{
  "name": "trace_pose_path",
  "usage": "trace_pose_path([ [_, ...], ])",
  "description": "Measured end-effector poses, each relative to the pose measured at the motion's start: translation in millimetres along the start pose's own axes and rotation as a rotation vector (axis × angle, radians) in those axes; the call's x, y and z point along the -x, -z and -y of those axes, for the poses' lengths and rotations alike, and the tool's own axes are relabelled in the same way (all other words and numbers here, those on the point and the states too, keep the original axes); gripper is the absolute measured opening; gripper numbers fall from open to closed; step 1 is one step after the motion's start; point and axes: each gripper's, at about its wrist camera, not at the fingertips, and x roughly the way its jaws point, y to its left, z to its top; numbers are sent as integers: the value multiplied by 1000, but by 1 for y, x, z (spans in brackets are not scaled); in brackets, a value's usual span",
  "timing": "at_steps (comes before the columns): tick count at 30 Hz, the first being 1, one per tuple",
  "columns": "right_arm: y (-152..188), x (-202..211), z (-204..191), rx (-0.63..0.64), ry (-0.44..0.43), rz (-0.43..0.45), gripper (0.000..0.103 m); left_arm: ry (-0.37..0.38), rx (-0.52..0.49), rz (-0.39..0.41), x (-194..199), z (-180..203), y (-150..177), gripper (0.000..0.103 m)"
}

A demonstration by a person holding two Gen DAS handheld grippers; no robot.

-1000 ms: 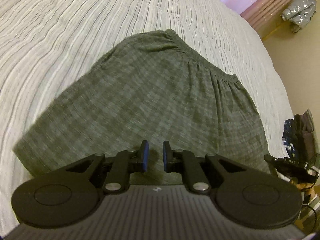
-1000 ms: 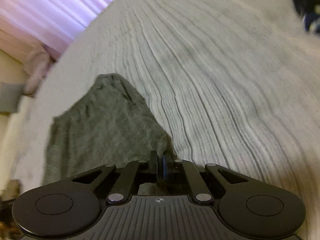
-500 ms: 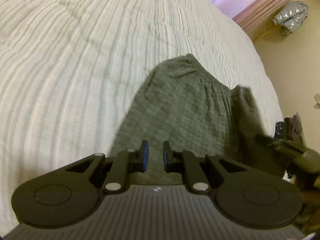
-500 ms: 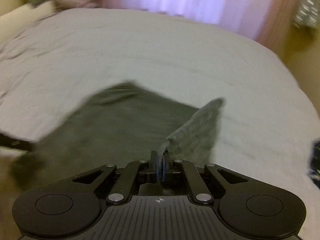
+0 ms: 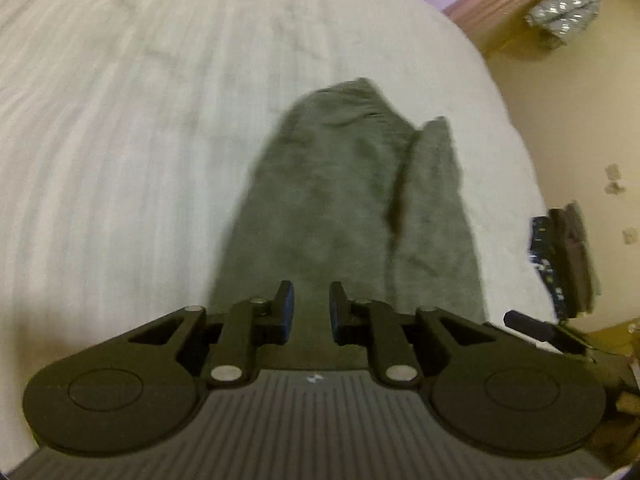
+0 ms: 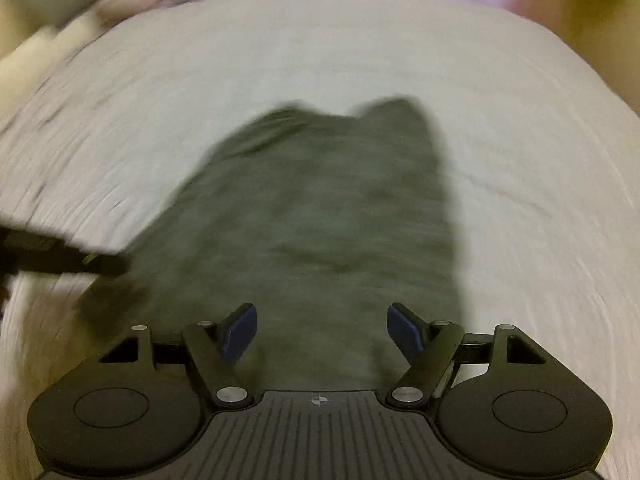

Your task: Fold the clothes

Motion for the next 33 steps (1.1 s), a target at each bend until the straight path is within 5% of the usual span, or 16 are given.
trace_pose_path([
  [5,-18,-26,120,-454,11,-49,75,46,-24,-7,-47,35,-25,26],
  [9,-24,-47,173,-649,-40,-62,75,66,-44,-11,-87,59,-53,28],
  [17,-59,-86,200,-632,-105,-50,75,70,-71,-12,-148,86,-95,30],
  [19,-67,-102,202,-618,-121,-55,75,75,-83,-33,-158,89,-96,26],
  [21,-74,-114,203,-606,-137,-61,75,93,-103,-49,-160,92,-94,0],
  [25,-81,-128,202,-571,-159,-71,75,118,-175,53,-109,107,-92,0],
  [29,-82,-134,190,-532,-185,-78,75,-27,-205,123,-61,89,-91,0],
  [33,-85,-145,170,-483,-206,-83,75,-153,-154,52,-75,43,-92,3],
])
